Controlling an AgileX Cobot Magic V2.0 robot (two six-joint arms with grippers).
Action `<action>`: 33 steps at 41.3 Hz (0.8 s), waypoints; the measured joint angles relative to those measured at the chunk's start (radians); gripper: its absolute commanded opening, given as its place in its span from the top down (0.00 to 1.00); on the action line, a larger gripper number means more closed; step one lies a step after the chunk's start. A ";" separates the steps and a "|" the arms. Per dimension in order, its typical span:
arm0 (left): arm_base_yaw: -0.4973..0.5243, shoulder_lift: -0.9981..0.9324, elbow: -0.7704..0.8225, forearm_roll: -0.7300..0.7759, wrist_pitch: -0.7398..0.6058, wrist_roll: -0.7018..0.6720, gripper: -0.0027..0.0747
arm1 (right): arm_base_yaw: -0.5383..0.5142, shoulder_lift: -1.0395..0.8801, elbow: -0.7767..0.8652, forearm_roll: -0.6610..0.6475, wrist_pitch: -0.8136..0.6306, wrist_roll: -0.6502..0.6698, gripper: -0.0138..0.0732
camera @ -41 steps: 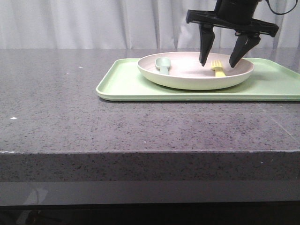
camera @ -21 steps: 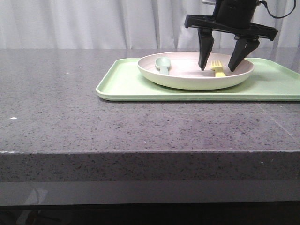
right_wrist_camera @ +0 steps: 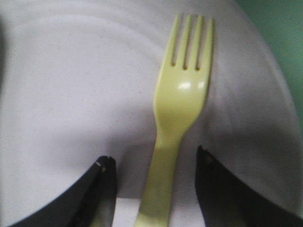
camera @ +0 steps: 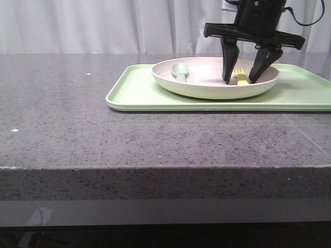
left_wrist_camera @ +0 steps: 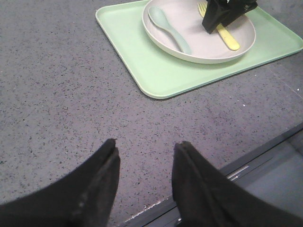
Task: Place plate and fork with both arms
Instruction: 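Lower the right gripper around the yellow fork on the plate, then close the right gripper on the fork and lift it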
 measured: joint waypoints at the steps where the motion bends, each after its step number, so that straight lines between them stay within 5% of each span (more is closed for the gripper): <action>1: 0.000 0.000 0.000 0.000 0.000 0.000 0.60 | 0.000 0.000 0.000 0.000 0.000 0.000 0.50; 19: 0.000 0.000 0.000 0.000 0.000 0.000 0.60 | 0.000 0.002 -0.005 0.006 0.010 -0.002 0.74; 33: 0.000 0.000 0.000 0.000 0.000 0.000 0.60 | 0.000 -0.009 -0.006 0.003 0.027 -0.002 0.74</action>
